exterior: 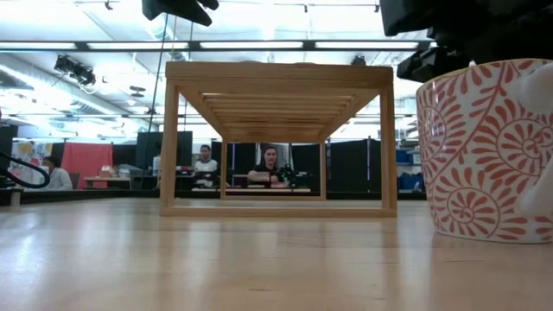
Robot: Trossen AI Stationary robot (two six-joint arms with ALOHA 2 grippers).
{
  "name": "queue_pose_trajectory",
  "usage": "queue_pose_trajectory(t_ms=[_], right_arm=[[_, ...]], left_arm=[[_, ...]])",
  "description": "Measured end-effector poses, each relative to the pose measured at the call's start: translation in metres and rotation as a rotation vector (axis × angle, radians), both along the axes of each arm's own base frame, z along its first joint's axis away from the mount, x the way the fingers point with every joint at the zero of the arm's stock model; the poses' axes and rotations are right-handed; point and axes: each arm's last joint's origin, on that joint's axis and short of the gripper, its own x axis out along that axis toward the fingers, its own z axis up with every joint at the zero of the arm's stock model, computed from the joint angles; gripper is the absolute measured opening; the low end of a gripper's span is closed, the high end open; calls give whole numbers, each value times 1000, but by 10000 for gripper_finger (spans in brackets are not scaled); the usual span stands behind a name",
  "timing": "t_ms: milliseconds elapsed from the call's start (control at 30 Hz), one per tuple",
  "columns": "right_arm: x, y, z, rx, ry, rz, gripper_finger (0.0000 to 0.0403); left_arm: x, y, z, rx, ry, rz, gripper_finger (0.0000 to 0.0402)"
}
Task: Place coffee mugs
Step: Put the orange cup on the shelf aligned with the other gray cup
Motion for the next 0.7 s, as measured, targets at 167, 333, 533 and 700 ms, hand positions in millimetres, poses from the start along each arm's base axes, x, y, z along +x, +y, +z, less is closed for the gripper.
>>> queue_pose_trajectory(t_ms=[167,333,533,700], right_arm=[[0,0,0,3,-4,1,171],[0,0,0,3,-4,1,149],[0,0,0,14,1,1,87],[0,1,1,56,15,-38,30]], left_arm=[[0,0,0,0,0,0,185],[0,0,0,0,0,0,185],[0,0,0,0,0,0,185],[0,0,0,0,0,0,185]])
